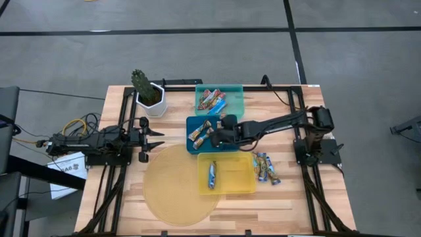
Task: Pick and place Granola Bars by type
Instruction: Put the yellow granola bar into the blue bin
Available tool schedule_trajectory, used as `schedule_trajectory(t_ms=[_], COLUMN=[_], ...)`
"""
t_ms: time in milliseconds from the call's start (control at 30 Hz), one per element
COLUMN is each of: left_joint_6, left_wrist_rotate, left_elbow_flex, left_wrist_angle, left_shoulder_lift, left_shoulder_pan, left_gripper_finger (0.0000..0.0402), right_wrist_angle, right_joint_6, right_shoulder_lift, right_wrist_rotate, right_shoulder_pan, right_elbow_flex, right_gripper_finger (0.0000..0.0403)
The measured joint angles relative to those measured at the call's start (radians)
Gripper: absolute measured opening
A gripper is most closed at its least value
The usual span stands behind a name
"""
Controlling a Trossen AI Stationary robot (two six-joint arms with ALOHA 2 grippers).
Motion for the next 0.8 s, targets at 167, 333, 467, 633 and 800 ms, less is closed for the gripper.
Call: schedule_trajectory(t_ms=[167,333,467,633,800], left_joint_6=[0.000,-0.001,-0.002,-0.001,0.000], left_wrist_rotate=[0.000,0.000,0.000,0.000,0.000], left_elbow_flex=[0.000,0.000,0.000,0.000,0.000], left_wrist_angle=[0.000,0.000,0.000,0.000,0.000], left_shoulder_lift=[0.000,0.000,0.000,0.000,0.000], left_shoulder_pan=[0.000,0.000,0.000,0.000,0.000], left_gripper_finger=[0.0137,0.0137,0.0137,0.0137,0.0137], right_wrist_angle=[0.022,0.004,-0.018,-0.023,-0.024], right_joint_6=[0.000,0.058,0.059,0.051,0.052], right_shoulder_lift=[0.039,0.039,0.039,0.038,0.038], right_wrist_rotate=[-0.086,-0.100,-0.100,-0.099,-0.094], right_shoulder_pan=[-0.009,-0.009,-0.010,-0.010,-0.010], right_elbow_flex=[-0.001,-0.001,-0.001,-0.001,-0.001], right_gripper_finger=[0.0044,0.0046,0.0057,0.0082,0.0115])
